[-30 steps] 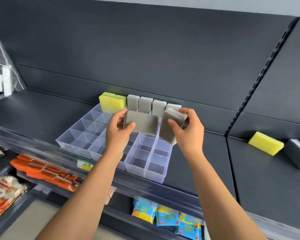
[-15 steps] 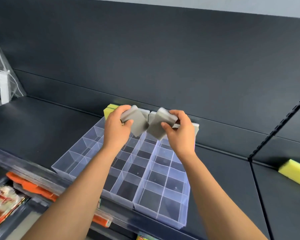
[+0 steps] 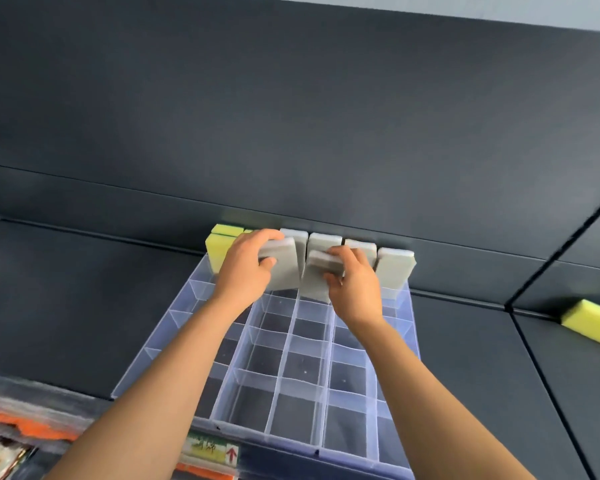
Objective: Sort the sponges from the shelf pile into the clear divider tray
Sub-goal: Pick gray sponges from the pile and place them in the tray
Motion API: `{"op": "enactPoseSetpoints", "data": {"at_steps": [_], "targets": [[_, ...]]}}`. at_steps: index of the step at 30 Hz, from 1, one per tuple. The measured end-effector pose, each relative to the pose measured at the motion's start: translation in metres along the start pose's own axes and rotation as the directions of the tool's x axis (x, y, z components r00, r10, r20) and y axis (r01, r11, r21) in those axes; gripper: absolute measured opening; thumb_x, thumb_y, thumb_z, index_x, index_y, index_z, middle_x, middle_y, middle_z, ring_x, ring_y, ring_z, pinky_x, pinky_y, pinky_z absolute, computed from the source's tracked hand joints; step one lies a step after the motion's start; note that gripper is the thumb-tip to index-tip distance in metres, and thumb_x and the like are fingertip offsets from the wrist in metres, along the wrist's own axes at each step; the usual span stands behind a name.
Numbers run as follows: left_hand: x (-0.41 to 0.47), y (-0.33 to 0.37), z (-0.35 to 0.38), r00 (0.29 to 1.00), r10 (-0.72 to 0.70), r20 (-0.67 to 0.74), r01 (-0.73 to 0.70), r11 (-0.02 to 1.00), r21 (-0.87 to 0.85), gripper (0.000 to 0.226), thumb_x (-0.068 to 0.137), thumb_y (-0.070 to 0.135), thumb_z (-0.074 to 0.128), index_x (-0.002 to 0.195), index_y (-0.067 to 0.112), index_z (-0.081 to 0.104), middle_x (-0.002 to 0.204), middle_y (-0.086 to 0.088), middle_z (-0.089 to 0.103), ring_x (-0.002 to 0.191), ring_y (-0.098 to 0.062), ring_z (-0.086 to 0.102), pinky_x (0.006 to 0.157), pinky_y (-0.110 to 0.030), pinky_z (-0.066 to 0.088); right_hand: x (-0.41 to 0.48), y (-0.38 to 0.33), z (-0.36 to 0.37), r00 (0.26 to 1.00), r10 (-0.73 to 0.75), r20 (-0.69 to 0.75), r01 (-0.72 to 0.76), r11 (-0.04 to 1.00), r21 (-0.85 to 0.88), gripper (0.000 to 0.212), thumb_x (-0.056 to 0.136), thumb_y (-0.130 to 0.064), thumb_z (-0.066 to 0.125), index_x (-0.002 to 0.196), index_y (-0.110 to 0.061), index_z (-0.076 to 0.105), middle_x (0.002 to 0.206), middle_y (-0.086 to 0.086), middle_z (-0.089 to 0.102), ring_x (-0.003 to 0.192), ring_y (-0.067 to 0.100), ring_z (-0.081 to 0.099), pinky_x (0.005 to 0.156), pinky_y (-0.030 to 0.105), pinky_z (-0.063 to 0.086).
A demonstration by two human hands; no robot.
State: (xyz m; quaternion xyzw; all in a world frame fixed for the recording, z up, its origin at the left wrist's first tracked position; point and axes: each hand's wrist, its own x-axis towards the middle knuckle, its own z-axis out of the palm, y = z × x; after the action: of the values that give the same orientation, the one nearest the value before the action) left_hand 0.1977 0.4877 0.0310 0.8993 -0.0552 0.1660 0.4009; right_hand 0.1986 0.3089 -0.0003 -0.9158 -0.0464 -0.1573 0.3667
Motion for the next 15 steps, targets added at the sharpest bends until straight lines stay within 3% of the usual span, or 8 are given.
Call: {"op": "enactPoseSetpoints", "data": {"at_steps": [4, 10, 15], "targets": [[0.008, -0.005, -0.004, 0.992, 0.057, 0.113, -0.055, 0.998, -0.023, 0.039, 0.082, -0.004, 0.056, 0.113, 0.021, 0.060, 0.109, 0.012, 0.054, 0.102, -0.010, 0.047, 0.083, -0.020, 0.035, -0.001, 0.004, 0.016, 1.000, 0.011, 0.015, -0.008, 0.991, -0.136, 0.036, 0.085, -0.005, 0.055, 0.119, -0.018, 0.054, 0.113, 0.004, 0.052, 0.088, 0.029, 0.056, 0.072, 0.037, 0.048], [0.018, -0.006, -0.006, 0.973, 0.154, 0.170, -0.155, 0.988, -0.006, 0.039, 0.082, -0.003, 0.056, 0.111, 0.023, 0.061, 0.094, 0.023, 0.048, 0.079, -0.006, 0.040, 0.068, -0.015, 0.027, 0.001, 0.006, 0.025, 0.996, -0.048, -0.079, 0.030, 0.977, -0.211, 0.033, 0.081, -0.002, 0.061, 0.114, -0.010, 0.063, 0.113, 0.009, 0.054, 0.103, 0.030, 0.052, 0.078, 0.038, 0.049], [0.026, -0.005, -0.004, 0.965, 0.197, 0.173, -0.197, 0.980, -0.016, 0.040, 0.082, -0.006, 0.054, 0.110, 0.022, 0.062, 0.089, 0.024, 0.044, 0.071, 0.002, 0.042, 0.064, -0.007, 0.028, 0.002, 0.010, 0.026, 0.982, -0.135, -0.129, 0.092, 0.950, -0.297, 0.034, 0.073, -0.001, 0.071, 0.106, -0.008, 0.068, 0.106, 0.010, 0.059, 0.094, 0.033, 0.056, 0.070, 0.037, 0.053]]}}
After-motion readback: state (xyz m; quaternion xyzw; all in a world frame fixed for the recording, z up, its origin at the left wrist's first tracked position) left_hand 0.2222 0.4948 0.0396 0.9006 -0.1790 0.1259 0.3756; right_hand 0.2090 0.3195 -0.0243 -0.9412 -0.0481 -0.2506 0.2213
